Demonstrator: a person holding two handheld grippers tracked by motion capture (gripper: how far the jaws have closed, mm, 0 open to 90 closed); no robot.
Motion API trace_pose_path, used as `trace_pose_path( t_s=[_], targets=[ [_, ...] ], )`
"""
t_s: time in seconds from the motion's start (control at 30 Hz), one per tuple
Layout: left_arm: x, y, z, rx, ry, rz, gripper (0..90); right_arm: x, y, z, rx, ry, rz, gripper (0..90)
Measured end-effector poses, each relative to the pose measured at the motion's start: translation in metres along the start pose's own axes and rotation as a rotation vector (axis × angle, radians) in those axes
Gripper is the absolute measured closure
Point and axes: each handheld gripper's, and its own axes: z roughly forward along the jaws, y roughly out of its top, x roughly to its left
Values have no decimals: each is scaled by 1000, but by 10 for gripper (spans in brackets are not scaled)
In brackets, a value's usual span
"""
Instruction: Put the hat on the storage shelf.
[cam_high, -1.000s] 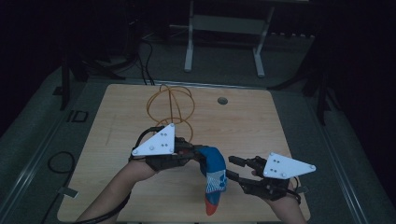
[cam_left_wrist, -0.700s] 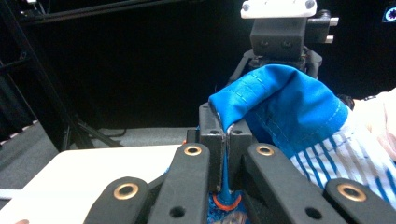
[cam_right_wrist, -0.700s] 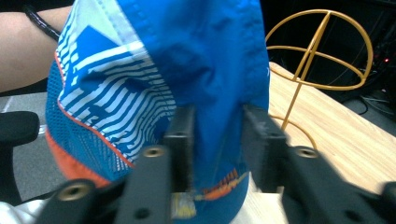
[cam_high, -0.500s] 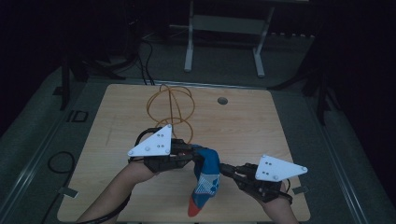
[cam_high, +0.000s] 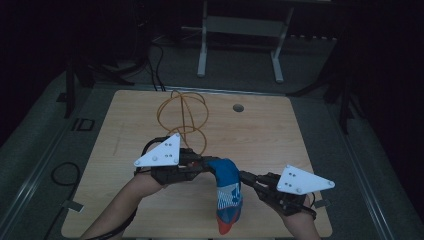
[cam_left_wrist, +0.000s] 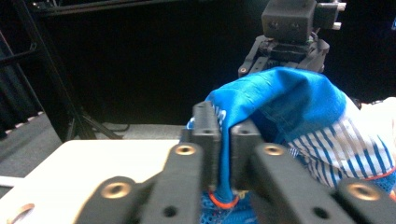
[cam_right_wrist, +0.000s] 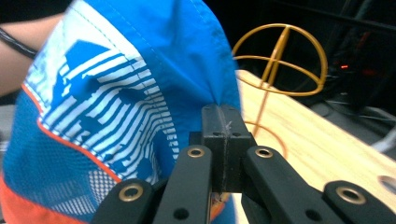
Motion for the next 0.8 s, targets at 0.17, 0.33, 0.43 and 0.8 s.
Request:
trace_pose_path(
  t_s=[0.17, 0.33, 0.43, 0.8],
  targets=[
    [0, -5, -5, 34, 29, -1, 664, -4, 5, -3, -9, -27, 0, 900],
    [-2, -10, -13, 46, 98, -13, 557, -11, 11, -6, -18, -47, 4, 900],
    [-1, -15, -21, 36, 129, -44, 455, -15, 14, -9, -29, -66, 6, 900],
    [-17, -57, -38, 107, 304, -87, 119, -36, 39, -13, -67, -160, -2, 900]
  ],
)
